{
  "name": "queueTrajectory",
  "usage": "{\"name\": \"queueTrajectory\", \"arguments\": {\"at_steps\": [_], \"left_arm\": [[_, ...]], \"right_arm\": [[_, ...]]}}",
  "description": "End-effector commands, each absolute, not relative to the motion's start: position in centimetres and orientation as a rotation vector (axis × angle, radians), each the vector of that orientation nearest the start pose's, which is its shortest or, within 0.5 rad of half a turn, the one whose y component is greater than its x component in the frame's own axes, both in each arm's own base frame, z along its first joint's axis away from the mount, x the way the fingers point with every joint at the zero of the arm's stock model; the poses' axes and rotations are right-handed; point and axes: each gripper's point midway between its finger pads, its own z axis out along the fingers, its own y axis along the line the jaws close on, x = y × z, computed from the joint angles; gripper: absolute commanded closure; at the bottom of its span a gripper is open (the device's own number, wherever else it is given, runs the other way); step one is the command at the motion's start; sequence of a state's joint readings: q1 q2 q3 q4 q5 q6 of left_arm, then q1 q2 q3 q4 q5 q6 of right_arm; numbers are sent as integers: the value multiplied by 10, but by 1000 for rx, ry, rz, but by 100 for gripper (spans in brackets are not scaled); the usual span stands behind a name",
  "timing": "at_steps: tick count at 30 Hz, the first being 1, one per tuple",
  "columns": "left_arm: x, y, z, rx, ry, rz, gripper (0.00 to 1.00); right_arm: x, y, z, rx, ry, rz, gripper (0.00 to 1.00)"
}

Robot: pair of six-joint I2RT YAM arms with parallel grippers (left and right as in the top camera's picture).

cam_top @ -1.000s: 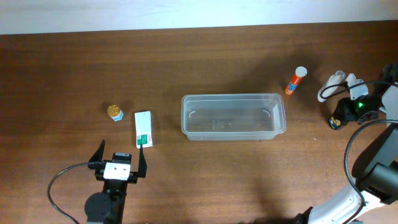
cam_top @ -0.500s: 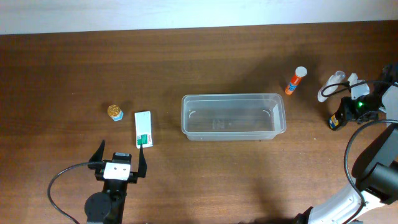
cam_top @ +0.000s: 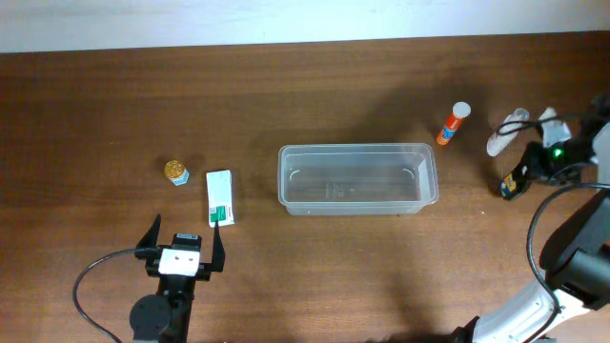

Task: Pack container
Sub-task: 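Carry the dark bottle into the container and release it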

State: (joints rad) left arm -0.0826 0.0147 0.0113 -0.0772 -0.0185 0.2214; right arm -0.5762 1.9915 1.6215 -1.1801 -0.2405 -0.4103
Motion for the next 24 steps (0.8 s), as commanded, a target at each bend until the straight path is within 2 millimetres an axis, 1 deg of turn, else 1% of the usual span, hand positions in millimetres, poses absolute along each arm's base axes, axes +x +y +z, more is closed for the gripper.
{"name": "queueTrajectory", "arguments": {"at_steps": [1,3,4,6,7,8,9,11,12,14,15,17,18,19,21,22,23,24], "left_arm": [[245,-15,156,240,1634,137,1],[245,-15,156,240,1634,137,1],[245,-15,156,240,1634,137,1],[245,-15,156,240,1634,137,1],[245,-15,156,240,1634,137,1],[245,-15,156,240,1634,137,1],[245,-15,156,240,1634,137,1],[245,-15,156,240,1634,137,1],[245,-15,156,240,1634,137,1],[245,-15,156,240,1634,137,1],[245,-15,156,240,1634,137,1],[245,-15,156,240,1634,137,1],[245,-15,156,240,1634,137,1],[245,-15,156,240,1634,137,1],[245,-15,156,240,1634,137,1],[245,-15,156,240,1634,137,0],[245,-15,156,240,1634,137,1],[245,-15,156,240,1634,137,1]], "right_arm": [[364,-168,137,238,2879,383,73],[366,-159,164,231,2848,451,73],[365,-151,181,227,2830,500,72],[361,-139,203,214,2821,550,72],[356,-129,218,190,2829,573,72],[353,-123,225,181,2839,584,72],[355,-118,231,199,2835,566,72],[356,-102,241,144,2820,560,72],[357,-94,245,109,2817,557,72],[361,-67,250,22,2820,566,72],[362,-60,250,4,2825,571,72],[366,-33,250,-87,2837,589,72],[369,-16,249,-161,2840,591,71],[370,-7,249,-199,2839,591,69],[377,20,248,-316,2817,588,68],[379,28,248,-350,2809,587,68],[380,41,246,-403,2809,572,68],[381,46,244,-418,2819,545,68]]}}
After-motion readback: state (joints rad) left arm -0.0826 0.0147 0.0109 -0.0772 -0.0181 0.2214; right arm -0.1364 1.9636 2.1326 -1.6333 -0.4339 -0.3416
